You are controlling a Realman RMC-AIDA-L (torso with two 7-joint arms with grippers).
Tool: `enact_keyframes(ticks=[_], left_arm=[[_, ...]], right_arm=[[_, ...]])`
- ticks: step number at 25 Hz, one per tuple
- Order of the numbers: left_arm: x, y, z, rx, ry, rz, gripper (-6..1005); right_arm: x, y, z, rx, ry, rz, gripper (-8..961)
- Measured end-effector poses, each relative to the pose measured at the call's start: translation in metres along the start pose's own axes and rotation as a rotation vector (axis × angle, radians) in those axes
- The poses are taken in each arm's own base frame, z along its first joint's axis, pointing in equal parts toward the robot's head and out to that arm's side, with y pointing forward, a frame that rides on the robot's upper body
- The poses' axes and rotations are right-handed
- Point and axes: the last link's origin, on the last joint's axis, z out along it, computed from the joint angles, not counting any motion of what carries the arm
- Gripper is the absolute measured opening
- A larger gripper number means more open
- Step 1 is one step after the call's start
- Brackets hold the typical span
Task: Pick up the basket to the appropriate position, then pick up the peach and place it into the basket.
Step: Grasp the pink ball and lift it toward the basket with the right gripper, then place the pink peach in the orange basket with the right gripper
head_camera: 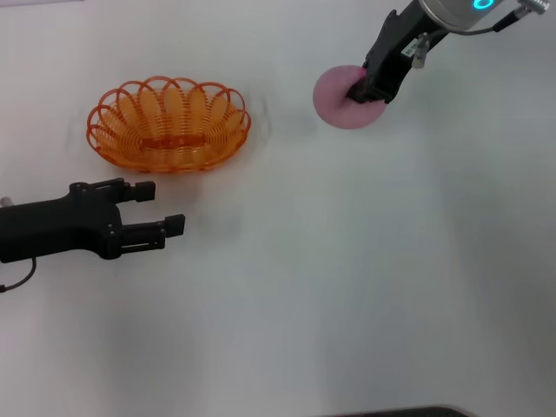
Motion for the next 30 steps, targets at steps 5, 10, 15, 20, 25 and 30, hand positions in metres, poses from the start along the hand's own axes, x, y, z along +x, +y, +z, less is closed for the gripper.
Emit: enact_keyframes(ticks=[5,10,15,20,25,30], left_arm=[[-0.001,0.003,-0.001,-0.018,0.001,-0.001,799],[0.000,0.003,-0.002,-0.018,0.000,0.002,799],[0.000,0.003,-0.002,-0.017,0.000,0.004,799],[0.002,0.002,-0.003,-0.011,-0.001,0.011,799],[0.002,0.002,-0.003,-0.010,0.000,0.010,798],[0.002,0.002,-0.003,-0.009,0.006,0.009,798]], right_arm=[[-0.006,0.001,-0.005,-0.008,0.004,-0.013,164],[-0.008,0.002,-0.005,-0.010,-0.003,-0.019,172],[-0.015,0.004,-0.005,-0.018,-0.039,-0.029,180],[-0.034,0.009,-0.005,-0.033,-0.119,-0.051,188],[-0.058,0.019,-0.001,-0.050,-0.211,-0.090,196],[-0.078,0.028,0.013,-0.094,-0.321,-0.117,204]])
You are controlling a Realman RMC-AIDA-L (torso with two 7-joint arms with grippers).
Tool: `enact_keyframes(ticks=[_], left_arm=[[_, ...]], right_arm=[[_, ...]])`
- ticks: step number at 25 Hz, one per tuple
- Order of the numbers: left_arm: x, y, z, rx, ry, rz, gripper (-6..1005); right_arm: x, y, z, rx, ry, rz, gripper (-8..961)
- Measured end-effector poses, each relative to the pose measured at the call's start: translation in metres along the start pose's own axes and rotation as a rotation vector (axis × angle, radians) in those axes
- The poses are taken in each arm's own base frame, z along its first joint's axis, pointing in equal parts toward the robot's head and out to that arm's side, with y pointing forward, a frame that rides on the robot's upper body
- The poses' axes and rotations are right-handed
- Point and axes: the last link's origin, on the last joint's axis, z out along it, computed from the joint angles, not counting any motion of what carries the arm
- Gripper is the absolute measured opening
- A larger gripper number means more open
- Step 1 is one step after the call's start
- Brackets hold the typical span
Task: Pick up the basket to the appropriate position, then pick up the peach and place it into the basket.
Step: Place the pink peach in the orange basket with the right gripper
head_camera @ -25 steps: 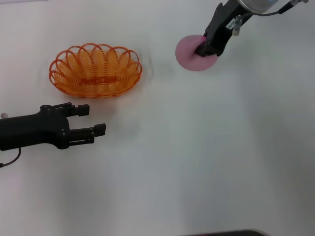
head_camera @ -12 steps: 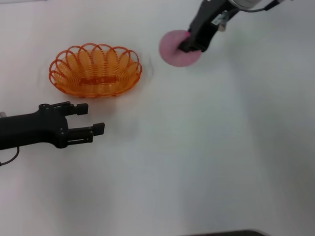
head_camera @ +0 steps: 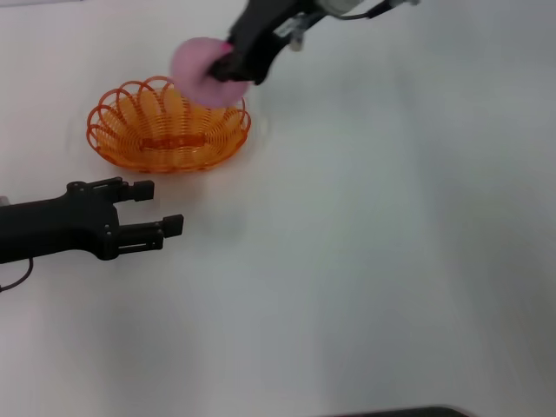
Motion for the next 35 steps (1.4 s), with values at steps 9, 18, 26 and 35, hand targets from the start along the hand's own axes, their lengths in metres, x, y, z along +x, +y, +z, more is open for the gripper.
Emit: enact_keyframes(ticks=[9,18,26,35], left_arm=[[-0.001,0.001,0.000,-0.002,0.004,-0.005,798],[-0.002,0.001,0.001,-0.002,0.004,-0.007,799],[-0.003,0.001,0.001,-0.001,0.005,-0.010,799],[-0.003,0.002,0.002,-0.001,0.005,-0.012,798]], right_arm=[[-0.003,-0.001,0.036,0.000,-0.115,-0.027,219],[-0.005,0.000,0.043,0.014,-0.127,-0.040,233],[-0.006,0.000,0.043,0.015,-0.145,-0.022,246],[-0.005,0.000,0.043,0.019,-0.153,-0.014,375]])
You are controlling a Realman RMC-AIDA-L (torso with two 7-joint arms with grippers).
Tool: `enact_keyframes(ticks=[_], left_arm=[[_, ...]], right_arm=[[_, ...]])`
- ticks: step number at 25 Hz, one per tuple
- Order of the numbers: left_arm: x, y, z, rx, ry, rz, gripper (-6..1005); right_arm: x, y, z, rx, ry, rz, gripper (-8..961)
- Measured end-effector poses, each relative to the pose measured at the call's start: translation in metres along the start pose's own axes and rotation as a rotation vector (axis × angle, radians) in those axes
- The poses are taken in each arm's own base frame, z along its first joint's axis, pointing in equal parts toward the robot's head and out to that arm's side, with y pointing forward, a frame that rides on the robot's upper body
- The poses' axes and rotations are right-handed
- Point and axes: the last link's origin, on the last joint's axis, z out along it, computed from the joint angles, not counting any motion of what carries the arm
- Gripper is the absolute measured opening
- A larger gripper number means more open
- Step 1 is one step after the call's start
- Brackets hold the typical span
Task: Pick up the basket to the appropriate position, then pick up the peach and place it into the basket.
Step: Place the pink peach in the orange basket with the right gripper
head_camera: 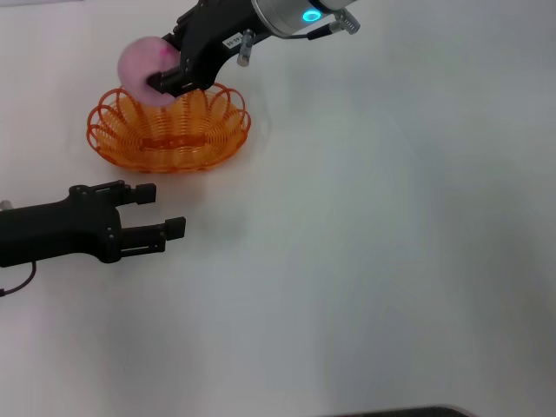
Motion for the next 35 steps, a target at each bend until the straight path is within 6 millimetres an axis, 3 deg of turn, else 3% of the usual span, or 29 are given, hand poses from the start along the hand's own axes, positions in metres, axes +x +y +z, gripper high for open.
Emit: enact_keyframes(ticks=[8,16,24,30,35], left_arm=[[-0.001,0.000,0.001,-0.002,0.001,-0.004,799],[-0.002,0.001,0.001,-0.003,0.000,-0.009,799],[-0.002,0.000,0.001,-0.001,-0.004,-0.009,798],[-0.002,-0.001,0.000,0.005,-0.002,-0.010,799],[-0.001,-0.001,-0.001,0.008,0.000,-0.008,799]], right_arm=[[0.001,0.002,0.001,-0.005,0.008,-0.005,704],[0.001,0.002,0.001,-0.006,0.009,-0.005,786],[-0.001,0.006,-0.003,-0.039,0.009,-0.007,782],[0.011,0.011,-0.025,-0.061,0.005,-0.002,779],[0.037,0.016,-0.050,-0.034,0.065,0.008,776]])
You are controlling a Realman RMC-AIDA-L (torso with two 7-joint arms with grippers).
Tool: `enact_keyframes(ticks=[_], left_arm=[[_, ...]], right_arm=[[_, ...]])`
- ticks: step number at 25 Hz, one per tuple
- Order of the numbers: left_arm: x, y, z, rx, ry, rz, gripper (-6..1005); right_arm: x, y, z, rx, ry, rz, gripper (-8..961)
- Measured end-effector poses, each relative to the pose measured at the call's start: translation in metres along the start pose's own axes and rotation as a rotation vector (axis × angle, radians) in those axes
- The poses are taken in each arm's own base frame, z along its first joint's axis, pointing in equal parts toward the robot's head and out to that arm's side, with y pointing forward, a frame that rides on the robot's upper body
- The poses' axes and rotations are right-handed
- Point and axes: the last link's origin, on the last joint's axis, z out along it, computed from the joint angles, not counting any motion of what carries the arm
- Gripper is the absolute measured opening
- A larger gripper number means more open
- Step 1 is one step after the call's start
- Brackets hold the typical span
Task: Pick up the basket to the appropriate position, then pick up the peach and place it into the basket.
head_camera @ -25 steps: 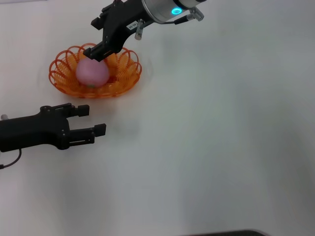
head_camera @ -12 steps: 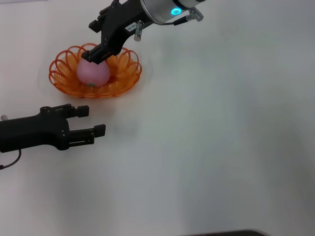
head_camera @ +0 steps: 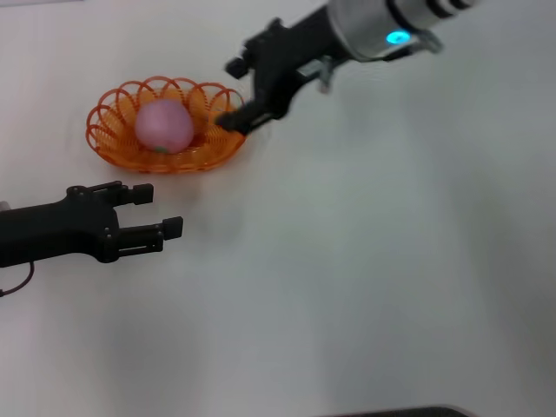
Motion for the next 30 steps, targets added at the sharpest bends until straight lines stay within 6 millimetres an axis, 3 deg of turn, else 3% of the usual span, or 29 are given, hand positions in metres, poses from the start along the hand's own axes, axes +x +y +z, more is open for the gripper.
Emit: enact_keyframes(ticks=[9,18,26,30], left_arm=[[-0.001,-0.002,0.001,0.010,-0.014,0.001,798],[-0.003,-0.002,0.000,0.018,-0.015,-0.004,799],[-0.003,-0.003,0.000,0.022,-0.016,-0.004,799],[-0.003,-0.003,0.000,0.023,-0.015,-0.003,799]], right_arm=[[0.058,0.013,-0.037,-0.027,0.119,0.073,775],[0.081,0.016,-0.046,-0.035,0.160,0.088,775],[0.096,0.022,-0.056,-0.031,-0.029,0.086,775],[0.112,0.026,-0.063,-0.015,-0.162,0.093,775]])
